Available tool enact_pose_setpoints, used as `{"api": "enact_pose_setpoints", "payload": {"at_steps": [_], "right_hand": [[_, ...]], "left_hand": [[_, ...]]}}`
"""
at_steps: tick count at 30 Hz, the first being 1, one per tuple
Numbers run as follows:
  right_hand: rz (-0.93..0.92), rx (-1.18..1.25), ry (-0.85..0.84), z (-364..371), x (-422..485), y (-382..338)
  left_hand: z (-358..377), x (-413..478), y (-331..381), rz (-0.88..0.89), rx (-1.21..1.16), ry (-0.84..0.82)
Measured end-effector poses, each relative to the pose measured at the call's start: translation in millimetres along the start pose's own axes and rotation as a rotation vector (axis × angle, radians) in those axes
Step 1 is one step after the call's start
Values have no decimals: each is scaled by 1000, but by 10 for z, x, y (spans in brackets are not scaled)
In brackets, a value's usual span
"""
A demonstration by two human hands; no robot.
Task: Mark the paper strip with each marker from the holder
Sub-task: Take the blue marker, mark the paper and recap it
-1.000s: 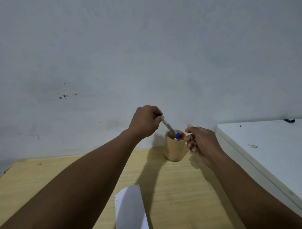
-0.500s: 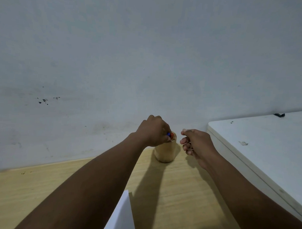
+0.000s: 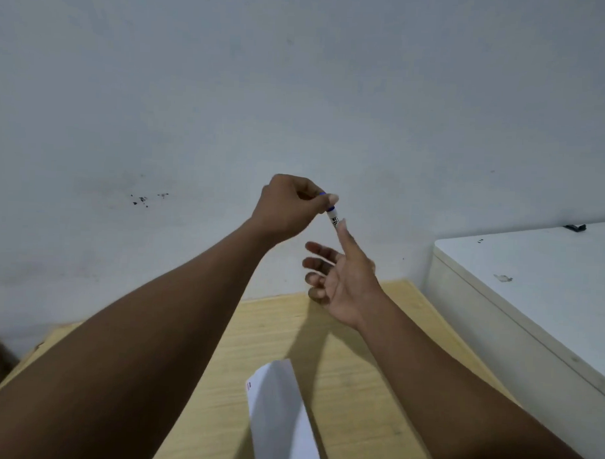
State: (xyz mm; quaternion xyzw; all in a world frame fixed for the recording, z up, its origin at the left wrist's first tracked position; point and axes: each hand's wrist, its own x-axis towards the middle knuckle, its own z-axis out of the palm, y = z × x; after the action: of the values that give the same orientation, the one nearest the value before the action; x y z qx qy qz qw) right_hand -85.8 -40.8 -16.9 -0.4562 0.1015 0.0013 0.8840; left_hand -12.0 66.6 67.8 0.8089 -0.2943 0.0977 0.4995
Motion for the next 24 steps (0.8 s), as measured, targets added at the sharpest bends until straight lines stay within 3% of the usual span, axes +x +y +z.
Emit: {"api": "enact_pose_setpoints", "payload": {"at_steps": [3,7,15,18,21,24], "right_hand": [[-42,167,49,263,51,83],[-50,197,90,506,108,261],[-95,-123,-4,581,71,646],[-130,-132,49,447,100,626],[-197,-198,94,217,98,485],[-168,-398,8,128,19,482]], "left_hand": [[-332,-243,-89,-50,-58,-22],[-668,-576,-350,-156,-72,-25],[-811,-1201,-1015,-363,-200,-33],[-832,-1372,-1250,-429,-284,39],[-983,-1560,-1568,-463,-129,41],[-943,-1703,-1742,-451,226,-129]]}}
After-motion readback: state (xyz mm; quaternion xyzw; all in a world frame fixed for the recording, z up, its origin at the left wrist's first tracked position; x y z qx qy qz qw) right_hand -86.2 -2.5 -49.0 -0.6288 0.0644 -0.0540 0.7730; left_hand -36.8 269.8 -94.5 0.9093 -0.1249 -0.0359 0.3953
